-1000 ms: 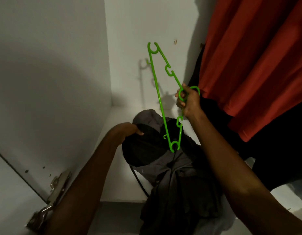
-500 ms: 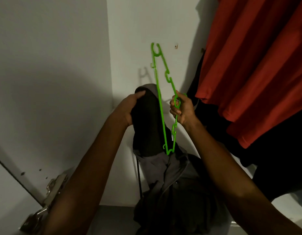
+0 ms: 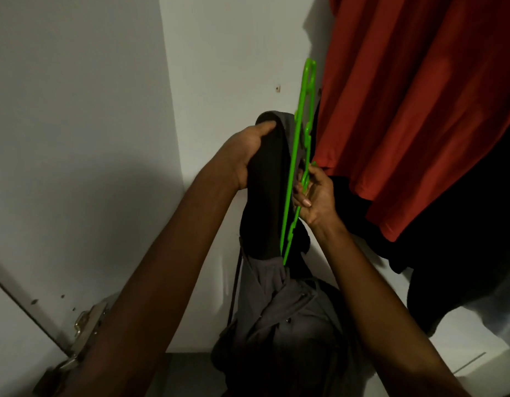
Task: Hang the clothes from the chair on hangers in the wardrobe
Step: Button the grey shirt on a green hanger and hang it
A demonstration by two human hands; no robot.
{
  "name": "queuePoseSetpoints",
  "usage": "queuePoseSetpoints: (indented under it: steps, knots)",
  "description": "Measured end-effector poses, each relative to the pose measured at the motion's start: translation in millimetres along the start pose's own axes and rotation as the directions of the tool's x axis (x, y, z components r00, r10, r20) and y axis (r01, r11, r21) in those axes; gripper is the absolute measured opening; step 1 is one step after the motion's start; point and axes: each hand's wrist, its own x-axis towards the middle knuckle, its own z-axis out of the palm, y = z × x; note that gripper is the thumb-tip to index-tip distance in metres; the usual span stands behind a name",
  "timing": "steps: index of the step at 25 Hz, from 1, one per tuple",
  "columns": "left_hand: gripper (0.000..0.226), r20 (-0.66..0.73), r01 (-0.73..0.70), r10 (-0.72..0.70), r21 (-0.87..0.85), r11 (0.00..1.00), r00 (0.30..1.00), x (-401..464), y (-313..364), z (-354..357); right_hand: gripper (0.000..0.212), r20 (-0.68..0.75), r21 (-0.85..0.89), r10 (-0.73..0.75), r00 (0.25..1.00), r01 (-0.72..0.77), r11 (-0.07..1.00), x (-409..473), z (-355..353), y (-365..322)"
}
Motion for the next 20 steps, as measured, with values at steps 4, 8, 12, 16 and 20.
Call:
queuePoseSetpoints:
  steps: [4, 8, 12, 16, 20]
  knots:
    - [0.046, -0.039, -0.049, 0.051, 0.067, 0.997, 0.998, -20.5, 8.4, 9.6, 0.027, -0.028, -0.108, -0.074, 0.997, 0.071, 0.992, -26.1, -15.7, -31.7]
    - [0.049, -0.056, -0.160, 0.177, 0.235, 0.959, 0.983, -57.3, 19.3, 20.0, 0.020, -0.131, 0.000, -0.304, 0.944, 0.306, 0.952, -63.3, -22.3, -91.3]
    - [0.028, 0.015, -0.375, 0.423, 0.490, 0.787, 0.906, -101.7, 23.8, 37.3, 0.031, -0.102, -0.089, -0.305, 0.947, 0.297, 0.951, -111.4, -8.5, -112.2]
    - [0.026, 0.108, -0.527, 0.550, 0.484, 0.699, 0.828, -132.1, 3.8, 47.6, 0.028, -0.095, 0.089, -0.350, 0.932, 0.358, 0.929, -155.8, 10.8, -75.1]
    - [0.041, 0.052, -0.530, 0.578, 0.472, 0.704, 0.814, -153.7, -14.0, 53.3, 0.027, -0.191, -0.041, -0.402, 0.896, 0.402, 0.915, -191.5, 7.9, -44.3]
